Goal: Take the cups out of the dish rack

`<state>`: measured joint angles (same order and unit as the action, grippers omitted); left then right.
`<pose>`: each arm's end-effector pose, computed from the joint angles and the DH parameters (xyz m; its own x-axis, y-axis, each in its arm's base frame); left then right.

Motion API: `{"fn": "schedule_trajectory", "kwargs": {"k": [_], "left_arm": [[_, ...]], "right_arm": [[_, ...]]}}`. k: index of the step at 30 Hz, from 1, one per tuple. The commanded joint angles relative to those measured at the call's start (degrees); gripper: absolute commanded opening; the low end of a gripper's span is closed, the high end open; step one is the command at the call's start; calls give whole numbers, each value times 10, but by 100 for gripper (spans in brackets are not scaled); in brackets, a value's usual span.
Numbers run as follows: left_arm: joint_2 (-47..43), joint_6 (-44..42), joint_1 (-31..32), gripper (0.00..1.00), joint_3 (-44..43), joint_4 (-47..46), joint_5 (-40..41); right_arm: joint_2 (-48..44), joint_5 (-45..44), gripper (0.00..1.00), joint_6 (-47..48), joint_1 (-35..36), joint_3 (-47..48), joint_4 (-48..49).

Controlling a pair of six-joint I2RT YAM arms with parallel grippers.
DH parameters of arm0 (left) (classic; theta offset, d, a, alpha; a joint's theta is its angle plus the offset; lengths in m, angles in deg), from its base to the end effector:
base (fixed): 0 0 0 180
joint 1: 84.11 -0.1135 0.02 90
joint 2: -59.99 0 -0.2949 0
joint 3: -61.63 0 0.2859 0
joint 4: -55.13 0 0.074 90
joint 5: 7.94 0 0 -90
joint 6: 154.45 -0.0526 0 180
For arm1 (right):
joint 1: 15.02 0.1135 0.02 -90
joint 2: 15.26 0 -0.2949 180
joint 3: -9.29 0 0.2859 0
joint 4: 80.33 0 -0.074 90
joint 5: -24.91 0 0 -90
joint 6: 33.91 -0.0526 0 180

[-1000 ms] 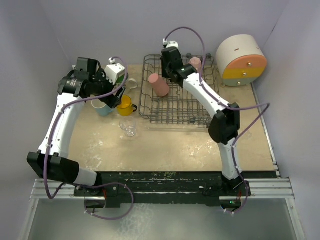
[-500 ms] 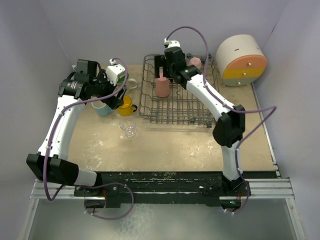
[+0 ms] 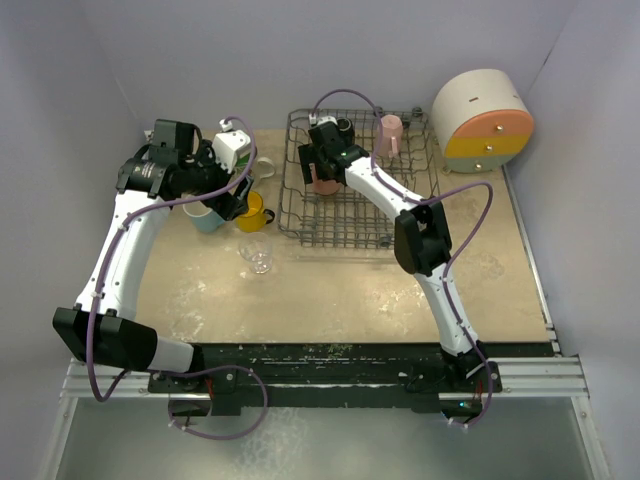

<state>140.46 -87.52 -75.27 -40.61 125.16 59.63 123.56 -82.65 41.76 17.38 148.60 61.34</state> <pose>0.3115 -0.0687 0.4189 -0.5243 0.4481 -0.7241 0.6505 0.7595 -0.0011 0.5370 0.3220 0.2340 -0.5785 -0.0876 -0.8110 -0.1719 0.9850 0.0161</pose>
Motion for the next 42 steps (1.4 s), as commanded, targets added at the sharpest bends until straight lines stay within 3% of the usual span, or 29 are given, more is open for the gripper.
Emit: {"fn": "schedule_trajectory", "kwargs": {"k": [1, 11, 28, 38, 42], "left_arm": [[-6, 7, -2, 99, -19, -3, -23], [-15, 11, -2, 99, -9, 1, -26], [-25, 2, -2, 99, -9, 4, -11], [-42, -40, -2, 99, 5, -19, -39], [-59, -71, -2, 99, 27, -47, -69]], "right_arm": [[-29, -23, 100, 13, -2, 18, 49], [-22, -28, 96, 42, -3, 13, 98], [-95, -20, 49, 41, -3, -42, 115], [-200, -17, 40, 46, -2, -16, 76], [-266, 57, 38, 4, -2, -44, 35]]}}
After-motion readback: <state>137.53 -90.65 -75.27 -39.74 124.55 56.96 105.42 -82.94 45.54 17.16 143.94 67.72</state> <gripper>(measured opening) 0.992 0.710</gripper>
